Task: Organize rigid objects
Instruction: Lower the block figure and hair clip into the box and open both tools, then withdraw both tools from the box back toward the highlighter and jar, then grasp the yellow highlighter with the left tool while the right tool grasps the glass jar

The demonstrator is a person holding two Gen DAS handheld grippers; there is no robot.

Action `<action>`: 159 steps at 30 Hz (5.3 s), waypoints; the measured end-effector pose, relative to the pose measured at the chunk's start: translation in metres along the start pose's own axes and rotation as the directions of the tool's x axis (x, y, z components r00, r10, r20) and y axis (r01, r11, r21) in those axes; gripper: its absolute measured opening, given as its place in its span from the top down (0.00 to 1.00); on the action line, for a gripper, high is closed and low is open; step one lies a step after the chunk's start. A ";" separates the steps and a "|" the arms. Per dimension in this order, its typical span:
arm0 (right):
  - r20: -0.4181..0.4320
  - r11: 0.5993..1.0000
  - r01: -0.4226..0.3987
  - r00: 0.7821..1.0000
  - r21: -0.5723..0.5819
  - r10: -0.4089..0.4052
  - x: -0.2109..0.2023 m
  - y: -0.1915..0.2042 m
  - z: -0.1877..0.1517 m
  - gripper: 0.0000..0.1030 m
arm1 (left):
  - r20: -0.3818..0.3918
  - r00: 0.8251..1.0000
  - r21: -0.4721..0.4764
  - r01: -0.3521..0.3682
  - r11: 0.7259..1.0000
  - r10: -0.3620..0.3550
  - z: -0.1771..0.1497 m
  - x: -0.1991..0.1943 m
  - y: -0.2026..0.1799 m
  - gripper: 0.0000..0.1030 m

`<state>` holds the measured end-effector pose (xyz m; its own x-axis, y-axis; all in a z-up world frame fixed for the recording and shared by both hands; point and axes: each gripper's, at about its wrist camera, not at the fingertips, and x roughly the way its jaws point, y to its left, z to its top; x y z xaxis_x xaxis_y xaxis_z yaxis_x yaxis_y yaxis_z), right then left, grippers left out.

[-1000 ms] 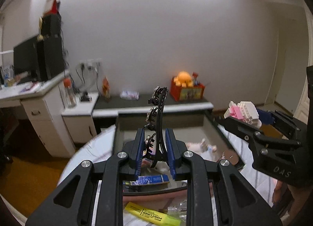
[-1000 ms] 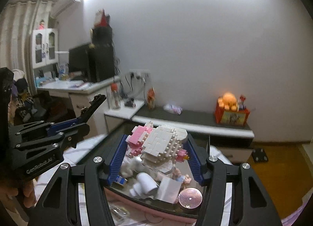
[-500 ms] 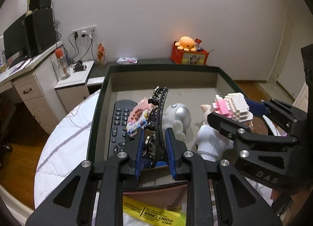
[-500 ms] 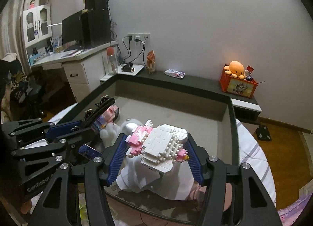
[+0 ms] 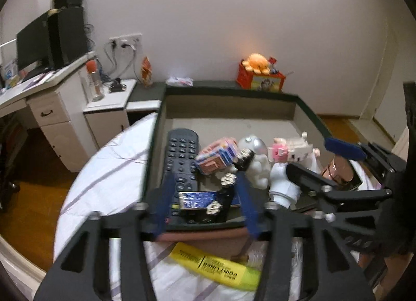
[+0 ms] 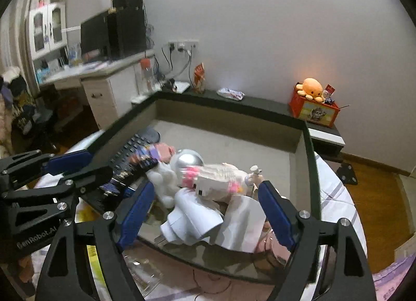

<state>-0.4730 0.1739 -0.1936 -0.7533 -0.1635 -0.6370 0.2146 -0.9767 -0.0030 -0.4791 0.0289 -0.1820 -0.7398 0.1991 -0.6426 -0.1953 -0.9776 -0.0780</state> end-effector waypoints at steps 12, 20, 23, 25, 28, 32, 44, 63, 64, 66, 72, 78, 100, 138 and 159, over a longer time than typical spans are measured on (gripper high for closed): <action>0.234 0.998 0.064 0.971 -0.027 -0.056 -0.123 0.025 -0.011 0.14 | 0.277 0.940 -0.051 -0.191 0.980 0.198 -0.034 -0.131 0.003 0.04; 0.417 0.997 0.073 0.907 -0.011 -0.062 -0.207 0.040 -0.045 0.08 | 0.389 0.889 -0.049 -0.243 0.969 0.243 -0.063 -0.195 0.001 0.00; 0.459 0.995 0.100 0.884 -0.001 -0.089 -0.229 0.046 -0.056 0.00 | 0.423 0.875 -0.036 -0.242 0.970 0.234 -0.068 -0.217 -0.005 0.00; 0.460 0.995 0.095 0.884 0.009 -0.089 -0.238 0.049 -0.060 0.00 | 0.435 0.878 -0.035 -0.206 0.978 0.200 -0.072 -0.229 -0.007 0.00; 0.474 0.993 0.116 0.873 0.019 -0.111 -0.249 0.053 -0.069 0.00 | 0.485 0.858 -0.045 -0.168 0.985 0.169 -0.079 -0.248 -0.011 0.00; 0.538 0.984 0.175 0.826 0.037 -0.167 -0.267 0.063 -0.085 0.00 | 0.541 0.826 -0.030 -0.166 0.986 0.155 -0.088 -0.264 -0.018 0.00; 0.560 0.976 0.200 0.801 0.086 -0.214 -0.281 0.070 -0.102 0.00 | 0.531 0.842 -0.021 -0.102 0.995 0.097 -0.097 -0.274 -0.020 0.00; 0.471 0.972 0.191 0.851 0.137 -0.234 -0.246 0.048 -0.100 0.00 | 0.355 0.933 -0.007 -0.059 0.998 0.058 -0.096 -0.214 -0.012 0.00; 0.460 0.972 0.187 0.857 0.141 -0.232 -0.241 0.046 -0.100 0.00 | 0.325 0.944 -0.017 -0.056 0.998 0.059 -0.096 -0.205 -0.009 0.00; 0.435 0.973 0.178 0.872 0.146 -0.225 -0.230 0.042 -0.100 0.00 | 0.224 0.973 -0.034 -0.055 0.998 0.062 -0.099 -0.176 -0.002 0.00; 0.340 0.975 0.160 0.918 0.156 -0.205 -0.191 0.026 -0.103 0.00 | 0.021 0.998 -0.039 -0.064 0.997 0.065 -0.109 -0.107 -0.005 0.00; 0.245 0.973 0.135 0.953 0.189 -0.180 -0.154 0.000 -0.110 0.00 | -0.127 0.990 0.000 -0.058 0.998 0.057 -0.112 -0.048 -0.026 0.00; 0.148 0.976 0.062 0.984 0.207 -0.094 -0.110 -0.026 -0.112 0.00 | -0.263 0.930 -0.065 -0.284 0.956 0.258 -0.105 -0.017 0.018 0.00; -0.003 0.992 0.037 0.999 0.122 -0.036 -0.080 0.022 -0.101 0.00 | -0.248 0.965 -0.062 -0.098 0.993 0.080 -0.072 0.002 0.056 0.41; -0.160 0.978 0.068 0.986 0.196 -0.037 -0.005 0.072 -0.068 0.00 | -0.180 0.984 -0.033 0.015 0.999 -0.021 -0.098 -0.050 0.064 0.74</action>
<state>-0.4111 0.1143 -0.2432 -0.6513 -0.1034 -0.7517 0.0367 -0.9938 0.1049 -0.3914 -0.0507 -0.2295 -0.6080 0.2038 -0.7673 -0.1848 -0.9763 -0.1128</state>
